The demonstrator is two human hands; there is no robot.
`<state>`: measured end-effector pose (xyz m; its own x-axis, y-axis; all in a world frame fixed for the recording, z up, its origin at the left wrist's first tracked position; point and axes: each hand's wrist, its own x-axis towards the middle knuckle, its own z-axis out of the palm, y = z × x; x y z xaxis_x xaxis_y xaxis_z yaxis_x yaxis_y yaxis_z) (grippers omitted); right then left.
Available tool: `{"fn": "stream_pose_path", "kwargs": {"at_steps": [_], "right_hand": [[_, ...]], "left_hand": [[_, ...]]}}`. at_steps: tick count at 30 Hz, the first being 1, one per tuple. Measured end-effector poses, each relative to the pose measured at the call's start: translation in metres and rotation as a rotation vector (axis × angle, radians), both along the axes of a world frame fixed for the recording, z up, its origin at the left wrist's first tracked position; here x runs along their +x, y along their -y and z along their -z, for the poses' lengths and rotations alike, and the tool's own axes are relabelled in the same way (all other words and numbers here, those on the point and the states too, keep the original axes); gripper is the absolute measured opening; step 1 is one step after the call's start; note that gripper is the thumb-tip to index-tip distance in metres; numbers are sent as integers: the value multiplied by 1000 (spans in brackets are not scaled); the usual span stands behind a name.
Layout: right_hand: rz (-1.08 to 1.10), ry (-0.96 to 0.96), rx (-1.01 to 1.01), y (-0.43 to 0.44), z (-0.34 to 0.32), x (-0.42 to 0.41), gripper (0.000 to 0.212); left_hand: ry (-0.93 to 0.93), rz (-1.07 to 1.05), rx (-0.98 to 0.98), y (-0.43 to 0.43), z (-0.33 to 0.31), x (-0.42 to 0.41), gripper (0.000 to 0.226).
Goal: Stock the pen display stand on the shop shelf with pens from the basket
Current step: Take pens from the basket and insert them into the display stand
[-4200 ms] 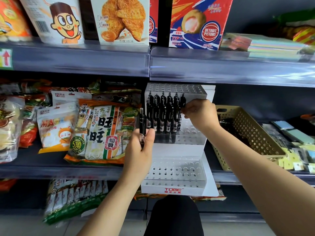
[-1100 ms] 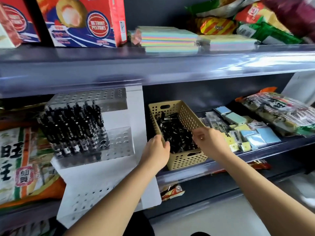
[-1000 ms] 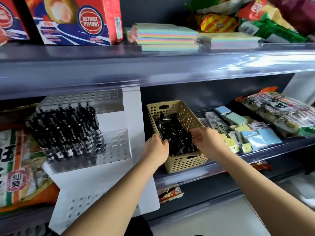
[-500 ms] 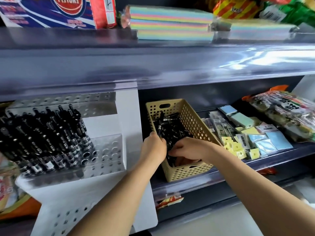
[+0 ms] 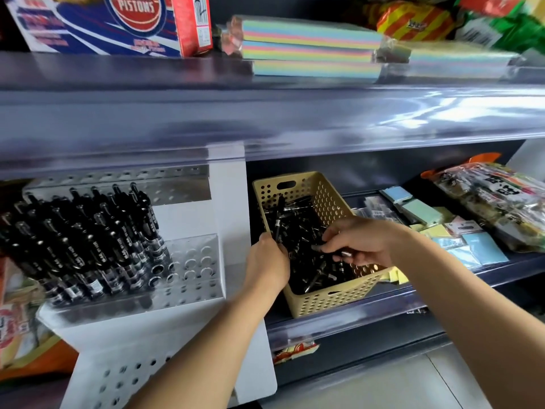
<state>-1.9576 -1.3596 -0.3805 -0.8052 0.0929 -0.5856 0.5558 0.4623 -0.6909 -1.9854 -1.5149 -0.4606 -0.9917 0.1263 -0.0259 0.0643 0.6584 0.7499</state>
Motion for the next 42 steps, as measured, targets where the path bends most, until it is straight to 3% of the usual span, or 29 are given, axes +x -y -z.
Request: {"fn": "stream_pose_path", "kwargs": {"at_steps": [4, 7, 9, 14, 16, 18, 21, 24, 28, 33, 37, 40, 42], "right_hand": [[24, -18, 156, 3, 11, -5, 12], [-124, 88, 493, 6, 32, -10, 35], [-145, 122, 589, 9, 40, -12, 46], [-254, 190, 588, 24, 46, -6, 56], [-299, 190, 628, 28, 46, -7, 42], [-241, 179, 595, 24, 48, -11, 14], [36, 168, 347, 9, 49, -16, 24], [112, 112, 252, 1, 38, -14, 26], [65, 45, 315, 0, 31, -17, 33], [35, -180, 487, 9, 34, -36, 48], [24, -157, 551, 18, 51, -50, 59], [-46, -97, 577, 20, 72, -54, 84], [-28, -126, 607, 20, 82, -60, 87]], "left_hand": [[-14, -6, -15, -4, -1, 4, 16], [-34, 4, -1, -8, 0, 8, 19], [-54, -3, 5, -8, 1, 11, 21], [-92, -14, -9, -9, 2, 14, 25], [-97, -16, -14, -9, 0, 15, 26], [-107, -8, -17, -9, 0, 16, 27], [-105, -2, -13, -9, 2, 17, 27], [-98, 3, 16, -9, 4, 18, 25], [-78, 15, 37, -7, 6, 20, 22], [-138, 27, -10, -6, 7, 22, 20], [-124, 6, 31, -9, 4, 22, 22], [-115, 14, 29, -9, 3, 20, 22], [-95, 9, 28, -8, 3, 18, 22]]}}
